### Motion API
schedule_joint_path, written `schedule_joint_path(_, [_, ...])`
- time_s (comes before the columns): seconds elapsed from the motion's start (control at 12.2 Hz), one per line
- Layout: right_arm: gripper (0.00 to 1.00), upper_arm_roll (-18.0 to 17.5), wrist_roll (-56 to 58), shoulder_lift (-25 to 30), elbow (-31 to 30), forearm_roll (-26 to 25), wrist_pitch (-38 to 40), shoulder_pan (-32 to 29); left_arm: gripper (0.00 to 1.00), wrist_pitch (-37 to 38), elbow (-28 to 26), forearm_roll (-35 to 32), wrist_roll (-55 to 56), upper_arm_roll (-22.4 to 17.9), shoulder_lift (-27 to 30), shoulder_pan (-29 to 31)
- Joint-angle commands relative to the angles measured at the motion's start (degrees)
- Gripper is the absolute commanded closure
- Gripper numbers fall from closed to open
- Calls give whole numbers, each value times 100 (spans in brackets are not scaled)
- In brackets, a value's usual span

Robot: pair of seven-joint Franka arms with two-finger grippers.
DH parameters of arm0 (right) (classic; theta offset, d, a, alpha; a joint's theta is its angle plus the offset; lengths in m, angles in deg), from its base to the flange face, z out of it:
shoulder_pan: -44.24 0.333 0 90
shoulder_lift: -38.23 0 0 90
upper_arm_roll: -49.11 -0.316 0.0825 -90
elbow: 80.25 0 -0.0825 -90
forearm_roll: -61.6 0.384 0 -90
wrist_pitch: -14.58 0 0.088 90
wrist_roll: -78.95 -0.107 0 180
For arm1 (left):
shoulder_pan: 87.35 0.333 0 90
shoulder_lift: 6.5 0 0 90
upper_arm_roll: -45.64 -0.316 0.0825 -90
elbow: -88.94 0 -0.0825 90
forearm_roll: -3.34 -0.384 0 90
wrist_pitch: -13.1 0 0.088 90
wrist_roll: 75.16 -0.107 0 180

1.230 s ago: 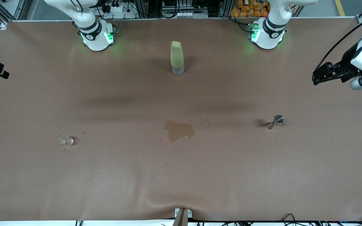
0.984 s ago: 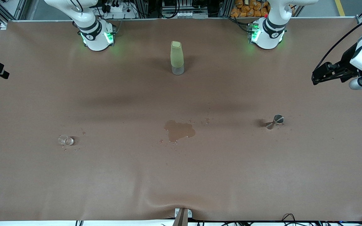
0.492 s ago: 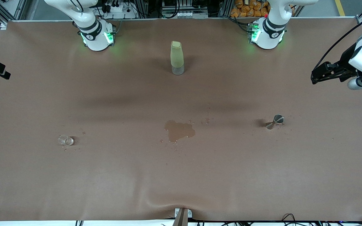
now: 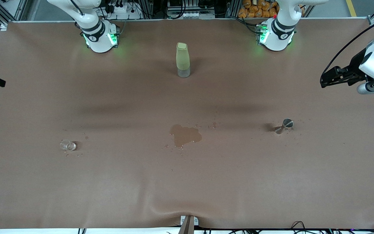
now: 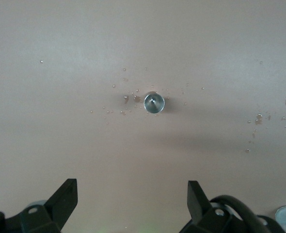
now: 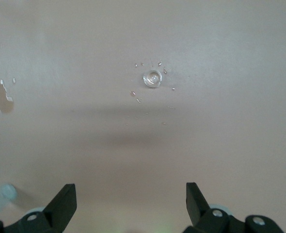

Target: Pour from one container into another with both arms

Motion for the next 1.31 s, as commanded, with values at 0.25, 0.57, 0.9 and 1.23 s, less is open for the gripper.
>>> schedule_joint_path(0.25, [0, -64, 2767, -969, 218, 799, -37, -939, 0, -426, -837, 123, -436, 22, 479, 308])
schedule_joint_path(0.57, [0, -64, 4260, -1548, 218, 1335, -45, -1263, 0, -840, -1417, 316, -876, 14, 664, 441])
schedule_joint_path(0.9, [0, -81, 5965, -2163, 306, 2020, -352, -1720, 0, -1148, -1690, 1150, -2140, -13, 602, 845])
schedule_joint_path(1.23, [0, -73, 7978, -2858, 314, 3250, -432, -2011, 0, -1569, -2199, 1929, -4017, -30, 463, 1406])
